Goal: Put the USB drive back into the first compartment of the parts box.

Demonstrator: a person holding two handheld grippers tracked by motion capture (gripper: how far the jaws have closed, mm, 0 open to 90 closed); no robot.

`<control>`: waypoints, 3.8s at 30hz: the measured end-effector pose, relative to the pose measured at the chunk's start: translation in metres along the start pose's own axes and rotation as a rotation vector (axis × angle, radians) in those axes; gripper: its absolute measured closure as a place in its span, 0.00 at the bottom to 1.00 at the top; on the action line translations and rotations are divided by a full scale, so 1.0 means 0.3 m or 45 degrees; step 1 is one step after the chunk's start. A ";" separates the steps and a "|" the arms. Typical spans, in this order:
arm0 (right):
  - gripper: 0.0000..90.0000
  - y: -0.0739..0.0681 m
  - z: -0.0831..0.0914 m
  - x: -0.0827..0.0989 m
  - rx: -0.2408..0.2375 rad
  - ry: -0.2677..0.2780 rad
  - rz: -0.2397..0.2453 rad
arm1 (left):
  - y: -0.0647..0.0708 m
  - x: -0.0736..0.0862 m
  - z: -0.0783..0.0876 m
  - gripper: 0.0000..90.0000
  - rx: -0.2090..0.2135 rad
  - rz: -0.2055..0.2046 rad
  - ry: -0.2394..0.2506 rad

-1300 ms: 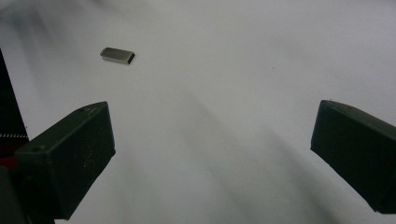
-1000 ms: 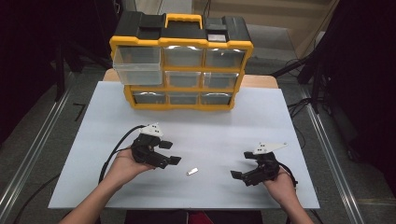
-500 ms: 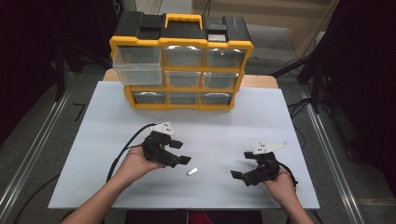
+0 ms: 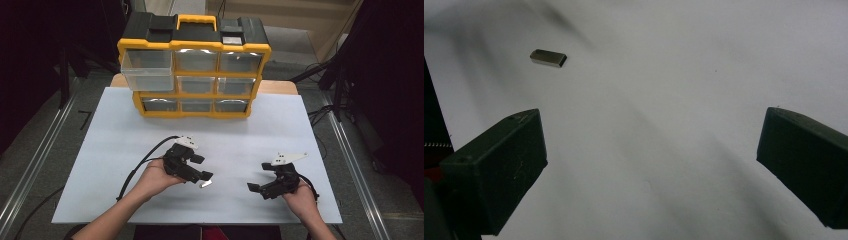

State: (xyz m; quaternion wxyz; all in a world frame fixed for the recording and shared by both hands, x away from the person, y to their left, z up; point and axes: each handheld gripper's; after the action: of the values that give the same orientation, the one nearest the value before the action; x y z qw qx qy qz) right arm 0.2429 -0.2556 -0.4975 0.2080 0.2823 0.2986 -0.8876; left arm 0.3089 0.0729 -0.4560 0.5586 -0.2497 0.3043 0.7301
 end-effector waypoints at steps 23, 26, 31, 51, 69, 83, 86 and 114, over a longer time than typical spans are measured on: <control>0.00 0.002 0.002 0.002 -0.001 -0.006 0.003 | 0.012 0.045 -0.079 0.32 -0.021 -0.010 -0.095; 0.00 0.003 0.003 0.002 -0.001 -0.007 0.003 | 0.018 0.049 -0.089 0.32 -0.031 -0.028 -0.117; 0.00 0.003 0.002 0.002 0.001 -0.007 0.003 | 0.029 0.054 -0.101 0.36 -0.063 -0.088 -0.155; 0.00 0.003 0.003 0.002 0.007 -0.007 0.002 | 0.101 0.068 -0.135 0.61 -0.237 -0.283 -0.275; 0.00 0.003 0.004 0.002 0.010 -0.008 0.007 | 0.090 0.078 -0.127 0.89 -0.191 -0.221 -0.237; 0.00 0.001 0.001 0.002 0.004 -0.017 0.008 | 0.055 0.071 -0.092 0.89 -0.095 -0.143 -0.180; 0.00 0.002 0.001 0.002 0.004 -0.016 0.010 | 0.054 0.068 -0.081 0.89 -0.082 -0.143 -0.175; 0.00 -0.001 0.000 0.002 0.000 -0.021 0.012 | 0.005 0.077 0.033 0.89 -0.032 -0.114 -0.141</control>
State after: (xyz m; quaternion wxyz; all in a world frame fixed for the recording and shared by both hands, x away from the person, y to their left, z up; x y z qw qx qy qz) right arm 0.2422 -0.2556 -0.4979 0.2146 0.2765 0.2955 -0.8889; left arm 0.3014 0.0951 -0.4652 0.6035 -0.2292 0.2522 0.7209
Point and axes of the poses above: each handheld gripper's, and its own axes: z roughly backward along the jaws, x roughly out of its underside, y roughly to its right, and after that the axes turned 12 degrees about -z, right-handed
